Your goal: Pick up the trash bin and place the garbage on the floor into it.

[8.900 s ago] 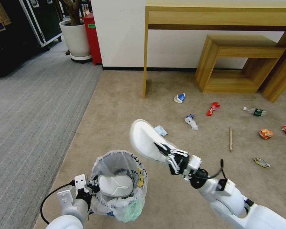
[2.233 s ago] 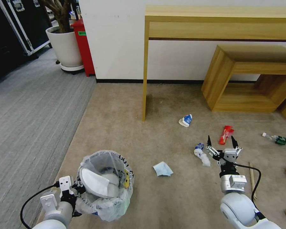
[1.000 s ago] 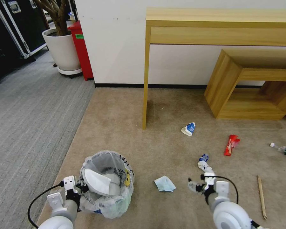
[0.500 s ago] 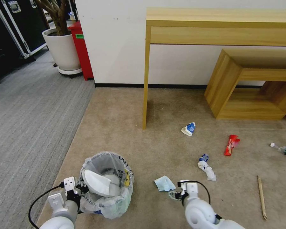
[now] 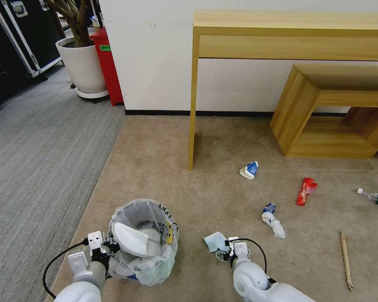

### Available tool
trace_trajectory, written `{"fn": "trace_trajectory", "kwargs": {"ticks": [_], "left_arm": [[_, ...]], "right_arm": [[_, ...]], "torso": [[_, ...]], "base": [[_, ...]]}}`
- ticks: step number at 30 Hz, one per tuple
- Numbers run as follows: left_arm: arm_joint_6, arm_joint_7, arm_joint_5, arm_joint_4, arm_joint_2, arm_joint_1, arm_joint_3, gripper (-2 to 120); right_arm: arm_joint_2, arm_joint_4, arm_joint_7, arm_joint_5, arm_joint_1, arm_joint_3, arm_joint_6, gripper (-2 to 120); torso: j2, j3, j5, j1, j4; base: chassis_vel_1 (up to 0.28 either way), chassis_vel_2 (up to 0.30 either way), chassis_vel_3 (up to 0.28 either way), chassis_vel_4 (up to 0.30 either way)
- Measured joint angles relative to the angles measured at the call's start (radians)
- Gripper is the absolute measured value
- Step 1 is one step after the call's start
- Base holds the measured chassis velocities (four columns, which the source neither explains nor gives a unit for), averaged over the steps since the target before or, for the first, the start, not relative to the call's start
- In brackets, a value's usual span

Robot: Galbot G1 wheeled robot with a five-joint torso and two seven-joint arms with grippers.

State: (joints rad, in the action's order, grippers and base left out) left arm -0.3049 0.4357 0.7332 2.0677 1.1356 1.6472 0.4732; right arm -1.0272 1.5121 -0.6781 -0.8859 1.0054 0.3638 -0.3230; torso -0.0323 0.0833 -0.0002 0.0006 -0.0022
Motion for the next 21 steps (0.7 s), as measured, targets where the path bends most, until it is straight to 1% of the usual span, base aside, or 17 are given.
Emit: {"fn": "trace_trajectory", "kwargs": {"ticks": [4,7,8,11,12,14,15,16,19,20,21], "left_arm": [[0.001,0.0,-0.001,0.001,0.005,-0.001,-0.004,0],[0.001,0.0,-0.001,0.001,0.007,-0.004,-0.007,0],[0.001,0.0,-0.001,0.001,0.007,-0.004,-0.007,0],[0.004,-0.001,-0.004,0.001,0.01,-0.003,-0.008,0],[0.004,-0.001,-0.004,0.001,0.01,-0.003,-0.008,0],[0.007,-0.002,-0.005,0.001,0.01,-0.001,-0.007,0],[0.008,-0.002,-0.005,0.001,0.01,-0.001,-0.007,0],[0.008,-0.002,-0.005,0.001,0.01,-0.001,-0.007,0],[0.012,-0.003,-0.005,0.002,0.01,-0.001,-0.005,0],[0.012,-0.003,-0.005,0.002,0.01,-0.001,-0.005,0],[0.012,-0.003,-0.005,0.002,0.01,-0.001,-0.005,0]], "right_arm": [[-0.014,-0.04,0.024,0.03,-0.017,0.026,0.026,98],[-0.031,-0.074,0.039,0.052,-0.031,0.048,0.044,87],[-0.031,-0.074,0.039,0.052,-0.031,0.048,0.044,87],[-0.043,-0.102,0.045,0.071,-0.047,0.066,0.066,73],[-0.043,-0.102,0.045,0.071,-0.047,0.066,0.066,73],[-0.043,-0.108,0.048,0.077,-0.054,0.075,0.074,64],[-0.042,-0.112,0.05,0.08,-0.056,0.078,0.077,57],[-0.042,-0.112,0.05,0.08,-0.056,0.078,0.077,57],[-0.04,-0.124,0.054,0.09,-0.059,0.082,0.086,43],[-0.04,-0.124,0.054,0.09,-0.059,0.082,0.086,43],[-0.037,-0.125,0.056,0.094,-0.059,0.082,0.09,39]], "torso": [[0.0,0.0,0.0001,0.0,-0.0001],[0.0,0.0,0.0,0.0,-0.0001],[0.0,0.0,0.0,0.0,-0.0001],[0.0,0.0,0.0002,0.0,-0.0001],[0.0,0.0,0.0002,0.0,-0.0001],[0.0,0.0,0.0,0.0,-0.0001],[0.0,0.0,0.0001,0.0,-0.0001],[0.0,0.0,0.0001,0.0,-0.0001],[0.0,0.0,0.0001,0.0,-0.0001],[0.0,0.0,0.0001,0.0,-0.0001],[0.0,0.0,0.0002,0.0,-0.0001]], "base": [[0.0,0.0,0.0,0.0],[0.0,0.0,0.0,0.0],[0.0,0.0,0.0,0.0],[0.0,0.0,0.0,0.0],[0.0,0.0,0.0,0.0],[0.0,0.0,0.0,0.0],[0.0,0.0,0.0,0.0],[0.0,0.0,0.0,0.0],[0.0,0.0,0.0,0.0],[0.0,0.0,0.0,0.0],[0.0,0.0,0.0,0.0]]}}
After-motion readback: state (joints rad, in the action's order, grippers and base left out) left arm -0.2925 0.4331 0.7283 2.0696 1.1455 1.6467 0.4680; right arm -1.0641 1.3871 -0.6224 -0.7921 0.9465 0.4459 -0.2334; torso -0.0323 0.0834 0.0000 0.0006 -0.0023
